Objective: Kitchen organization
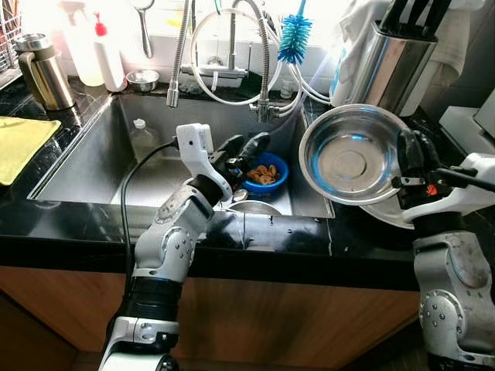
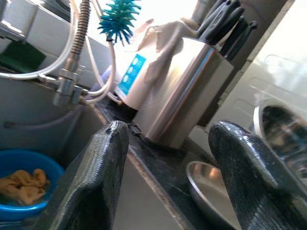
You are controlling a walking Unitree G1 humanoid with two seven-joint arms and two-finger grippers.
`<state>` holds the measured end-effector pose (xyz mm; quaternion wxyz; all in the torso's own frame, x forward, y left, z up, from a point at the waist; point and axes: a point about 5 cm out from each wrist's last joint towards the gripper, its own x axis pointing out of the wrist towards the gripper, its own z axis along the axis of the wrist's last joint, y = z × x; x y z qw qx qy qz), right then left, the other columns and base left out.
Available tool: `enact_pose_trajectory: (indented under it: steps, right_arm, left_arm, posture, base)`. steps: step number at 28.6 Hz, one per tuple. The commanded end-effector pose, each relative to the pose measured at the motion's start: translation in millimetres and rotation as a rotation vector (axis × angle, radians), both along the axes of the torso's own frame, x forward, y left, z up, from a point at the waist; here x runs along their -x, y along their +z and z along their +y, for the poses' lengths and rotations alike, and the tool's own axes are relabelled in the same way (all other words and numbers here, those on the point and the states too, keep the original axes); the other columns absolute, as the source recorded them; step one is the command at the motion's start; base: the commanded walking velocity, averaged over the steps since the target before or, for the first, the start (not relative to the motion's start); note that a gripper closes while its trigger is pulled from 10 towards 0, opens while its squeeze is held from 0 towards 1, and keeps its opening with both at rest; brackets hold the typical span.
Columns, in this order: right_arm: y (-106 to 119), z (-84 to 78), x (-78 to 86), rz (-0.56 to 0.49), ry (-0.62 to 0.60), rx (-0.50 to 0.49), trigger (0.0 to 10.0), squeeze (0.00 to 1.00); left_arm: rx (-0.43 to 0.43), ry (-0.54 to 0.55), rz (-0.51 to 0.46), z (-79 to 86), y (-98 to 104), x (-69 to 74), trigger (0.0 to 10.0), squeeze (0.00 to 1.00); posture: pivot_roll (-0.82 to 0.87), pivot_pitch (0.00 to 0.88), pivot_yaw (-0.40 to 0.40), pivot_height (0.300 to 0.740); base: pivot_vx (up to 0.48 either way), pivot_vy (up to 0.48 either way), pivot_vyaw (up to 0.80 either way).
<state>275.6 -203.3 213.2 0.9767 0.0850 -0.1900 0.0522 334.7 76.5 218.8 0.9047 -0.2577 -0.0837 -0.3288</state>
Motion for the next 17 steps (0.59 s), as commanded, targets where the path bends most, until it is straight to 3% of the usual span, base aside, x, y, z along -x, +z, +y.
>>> enact_pose_trajectory:
  steps: [1,5,17]
  right_arm:
    - [1.0,0.9,1.0,-0.013,0.0,0.021,10.0,0.0]
    - [-0.8,2.9,0.0,-0.007,0.004,0.031,10.0,0.0]
    - [0.1,11.4,-5.5,-0.014,0.041,0.055,10.0,0.0]
  left_arm:
    - [0.012,-0.051,-0.023,-6.7,6.1,5.7,10.0,0.0]
    - [-0.001,-0.138,-0.043,-16.1,9.2,14.5,10.0,0.0]
    - [-0.072,-0.218,-0.041,-23.0,5.8,23.1,10.0,0.0]
  posture:
    - [0.1,0.0,-0.077,0.74]
    - [0.1,0.005,-0.078,0.74]
    - [0.11,0.024,-0.08,0.74]
  base:
    - [0.0,0.0,0.0]
    - [0.0,0.0,0.0]
    - [0.0,0.0,0.0]
